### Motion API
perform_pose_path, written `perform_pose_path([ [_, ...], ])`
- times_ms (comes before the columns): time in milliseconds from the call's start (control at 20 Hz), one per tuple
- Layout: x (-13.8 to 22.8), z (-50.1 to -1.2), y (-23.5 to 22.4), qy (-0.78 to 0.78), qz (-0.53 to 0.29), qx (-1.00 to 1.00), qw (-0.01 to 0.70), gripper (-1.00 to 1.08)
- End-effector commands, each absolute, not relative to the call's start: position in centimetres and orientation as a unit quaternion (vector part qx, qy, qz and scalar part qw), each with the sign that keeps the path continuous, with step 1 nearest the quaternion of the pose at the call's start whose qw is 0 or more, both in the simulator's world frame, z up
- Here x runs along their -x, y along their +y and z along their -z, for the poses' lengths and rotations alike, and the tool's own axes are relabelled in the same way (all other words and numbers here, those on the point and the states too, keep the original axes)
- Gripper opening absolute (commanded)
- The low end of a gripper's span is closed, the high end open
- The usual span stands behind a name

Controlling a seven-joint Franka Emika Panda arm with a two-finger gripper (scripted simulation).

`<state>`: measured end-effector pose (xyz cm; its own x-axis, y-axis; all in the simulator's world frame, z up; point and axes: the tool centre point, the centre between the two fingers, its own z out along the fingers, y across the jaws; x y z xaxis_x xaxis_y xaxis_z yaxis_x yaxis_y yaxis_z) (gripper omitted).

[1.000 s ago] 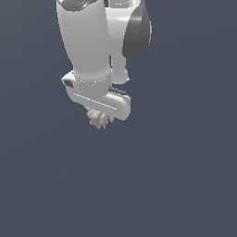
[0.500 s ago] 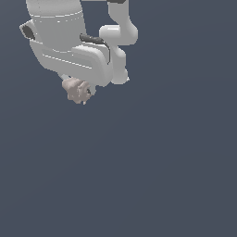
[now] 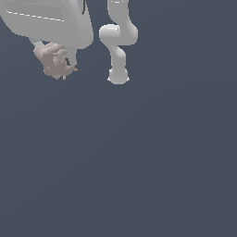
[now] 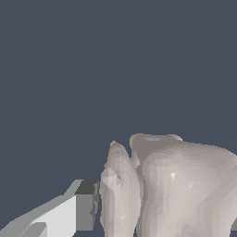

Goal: Pick up the object and move it to a goal position.

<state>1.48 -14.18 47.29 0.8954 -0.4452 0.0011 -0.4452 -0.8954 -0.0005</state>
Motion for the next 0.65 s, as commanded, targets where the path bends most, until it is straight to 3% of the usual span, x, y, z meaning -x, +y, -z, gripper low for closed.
perform_pose_path([
  [0,-1.4,-48.4,-14.7,0.228,0.000,0.974,0.000,-1.00],
  [600,-1.3,-50.3,-15.6,0.228,0.000,0.974,0.000,-1.00],
])
